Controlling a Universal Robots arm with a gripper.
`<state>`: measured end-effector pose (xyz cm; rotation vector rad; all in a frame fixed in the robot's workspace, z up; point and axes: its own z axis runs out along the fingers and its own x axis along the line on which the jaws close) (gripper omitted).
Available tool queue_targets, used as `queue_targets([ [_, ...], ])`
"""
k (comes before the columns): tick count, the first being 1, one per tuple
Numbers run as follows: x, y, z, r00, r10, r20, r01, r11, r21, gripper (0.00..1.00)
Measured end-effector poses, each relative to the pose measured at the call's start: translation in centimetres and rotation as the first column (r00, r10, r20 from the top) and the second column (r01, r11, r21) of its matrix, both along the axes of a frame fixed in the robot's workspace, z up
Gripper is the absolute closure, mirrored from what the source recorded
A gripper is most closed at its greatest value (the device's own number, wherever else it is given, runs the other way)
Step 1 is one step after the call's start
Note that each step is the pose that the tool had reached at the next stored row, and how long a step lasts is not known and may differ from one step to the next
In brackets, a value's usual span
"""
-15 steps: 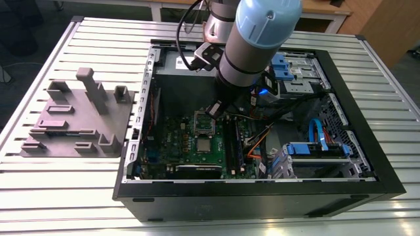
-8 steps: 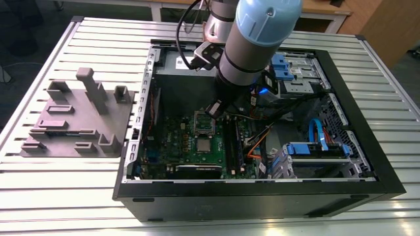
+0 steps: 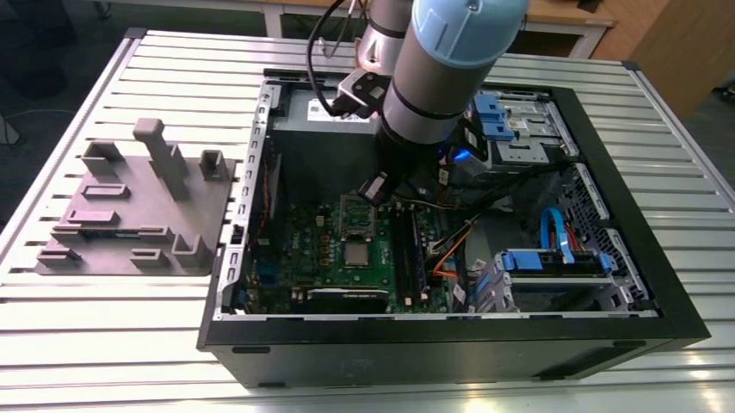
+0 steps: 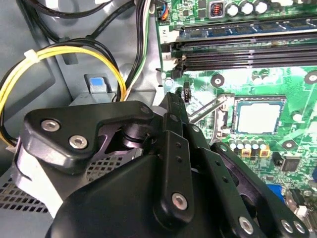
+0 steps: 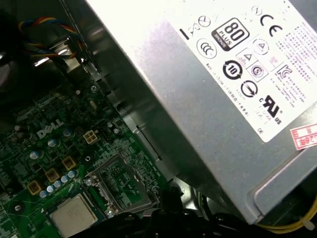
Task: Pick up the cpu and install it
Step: 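Close the cpu cover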
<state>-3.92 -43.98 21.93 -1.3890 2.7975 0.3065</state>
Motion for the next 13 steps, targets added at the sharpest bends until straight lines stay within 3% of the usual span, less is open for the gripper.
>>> queue_targets([
  [7,-0.08,-0.01,0.58,1.0,0.0,-0.0001,0.0,0.9997,-0.0253,0.9],
  [13,-0.09,-0.08,0.61,1.0,0.0,0.0,0.0,0.9996,-0.0289,0.9],
])
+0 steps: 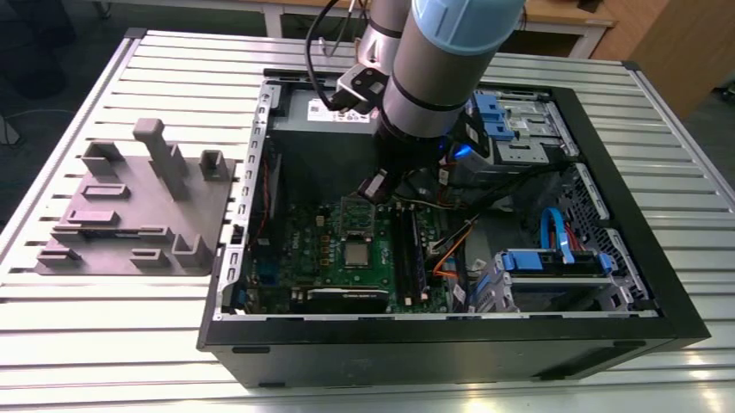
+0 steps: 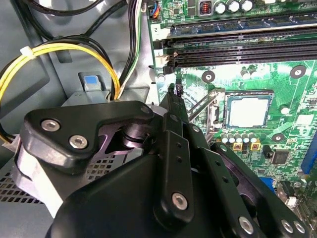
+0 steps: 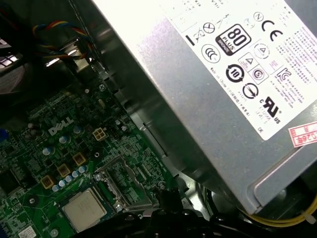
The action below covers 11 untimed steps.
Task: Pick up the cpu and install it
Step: 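Close the cpu cover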
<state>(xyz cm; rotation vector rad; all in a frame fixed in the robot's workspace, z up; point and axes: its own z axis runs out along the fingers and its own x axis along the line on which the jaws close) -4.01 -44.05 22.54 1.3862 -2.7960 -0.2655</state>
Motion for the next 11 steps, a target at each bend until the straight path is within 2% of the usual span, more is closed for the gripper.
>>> queue_targets([
  [11,-0.04,-0.23,0.19,1.0,0.0,-0.0001,0.0,1.0,-0.0089,0.9],
])
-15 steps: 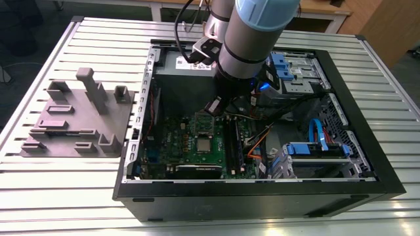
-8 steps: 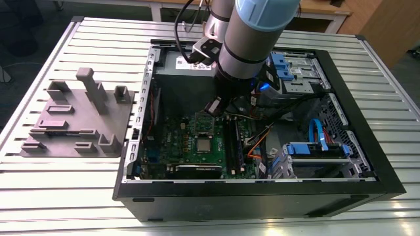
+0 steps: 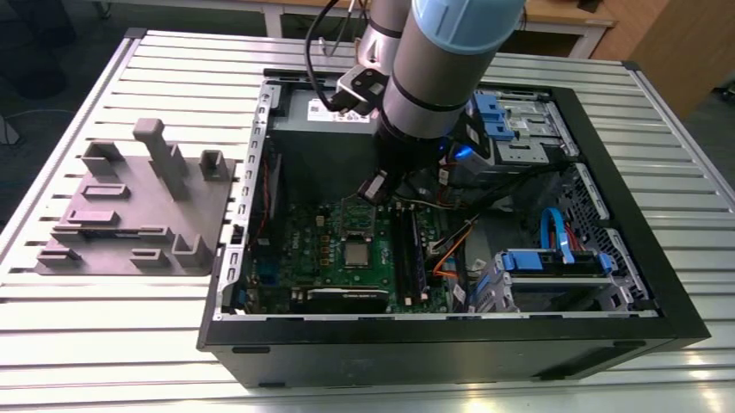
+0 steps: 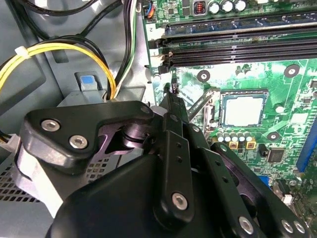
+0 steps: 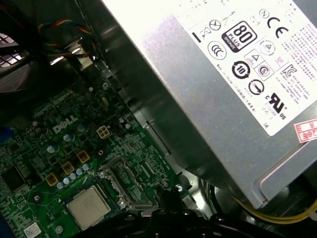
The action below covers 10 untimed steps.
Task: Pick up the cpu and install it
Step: 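Close the cpu cover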
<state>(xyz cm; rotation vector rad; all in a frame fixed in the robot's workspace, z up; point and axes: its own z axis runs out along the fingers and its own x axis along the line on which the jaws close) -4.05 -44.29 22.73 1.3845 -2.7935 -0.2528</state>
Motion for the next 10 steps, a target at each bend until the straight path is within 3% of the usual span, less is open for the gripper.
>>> queue_targets([
  [10,-0.16,-0.02,0.69,1.0,0.0,0.0001,0.0,1.0,-0.0058,0.9],
])
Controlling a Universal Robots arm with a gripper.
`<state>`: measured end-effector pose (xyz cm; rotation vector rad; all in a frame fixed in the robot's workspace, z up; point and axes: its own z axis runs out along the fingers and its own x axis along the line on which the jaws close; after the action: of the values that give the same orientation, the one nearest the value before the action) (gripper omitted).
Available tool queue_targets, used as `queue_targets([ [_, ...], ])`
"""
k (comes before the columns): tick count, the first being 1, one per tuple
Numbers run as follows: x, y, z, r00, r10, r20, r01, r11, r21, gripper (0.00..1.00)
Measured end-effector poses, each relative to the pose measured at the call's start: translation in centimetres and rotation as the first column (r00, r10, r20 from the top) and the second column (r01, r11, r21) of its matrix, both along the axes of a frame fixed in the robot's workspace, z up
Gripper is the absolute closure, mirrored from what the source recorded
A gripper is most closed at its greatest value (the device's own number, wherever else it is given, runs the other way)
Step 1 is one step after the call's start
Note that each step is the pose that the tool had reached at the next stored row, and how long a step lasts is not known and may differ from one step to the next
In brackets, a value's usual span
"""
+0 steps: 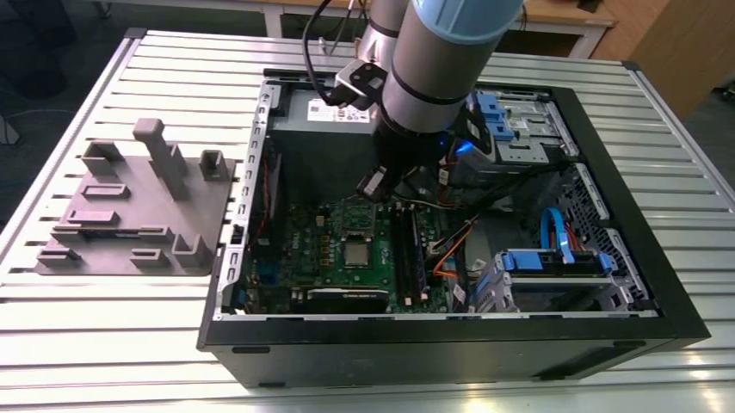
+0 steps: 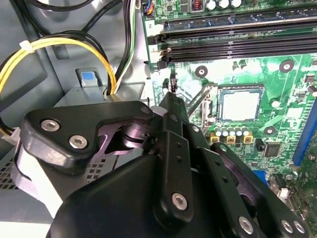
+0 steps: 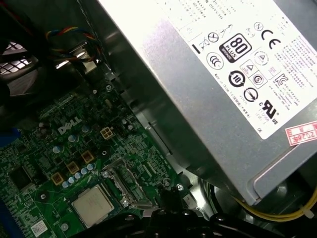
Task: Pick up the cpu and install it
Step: 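Close the cpu cover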
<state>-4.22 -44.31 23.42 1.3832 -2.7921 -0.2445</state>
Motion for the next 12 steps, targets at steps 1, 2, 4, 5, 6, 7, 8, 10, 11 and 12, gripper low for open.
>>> queue_targets([
  [1,-0.01,0.0,0.07,1.0,0.0,-0.0001,0.0,1.0,-0.0004,0.9],
  [2,-0.01,0.0,0.12,1.0,0.0,-0.0001,0.0,1.0,-0.0005,0.9],
  [4,-0.02,0.0,0.23,1.0,0.0,-0.0001,0.0,1.0,-0.0004,0.9],
  [5,-0.02,0.0,0.28,1.0,0.0,0.0,0.0,1.0,-0.0004,0.9],
  [6,-0.03,0.0,0.34,1.0,0.0,0.0,0.0,1.0,-0.0004,0.9],
  [7,-0.03,0.0,0.39,1.0,0.0,0.0,0.0,1.0,-0.0004,0.9],
  [8,-0.03,0.0,0.43,1.0,0.0,0.0,0.0,1.0,-0.0004,0.9],
  [10,-0.05,0.0,0.52,1.0,0.0,0.0,0.0,1.0,-0.0004,0.9],
  [11,-0.05,0.0,0.55,1.0,0.0,0.0,0.0,1.0,-0.0003,0.9],
  [12,-0.05,0.0,0.6,1.0,0.0,0.0,0.0,1.0,-0.0003,0.9],
])
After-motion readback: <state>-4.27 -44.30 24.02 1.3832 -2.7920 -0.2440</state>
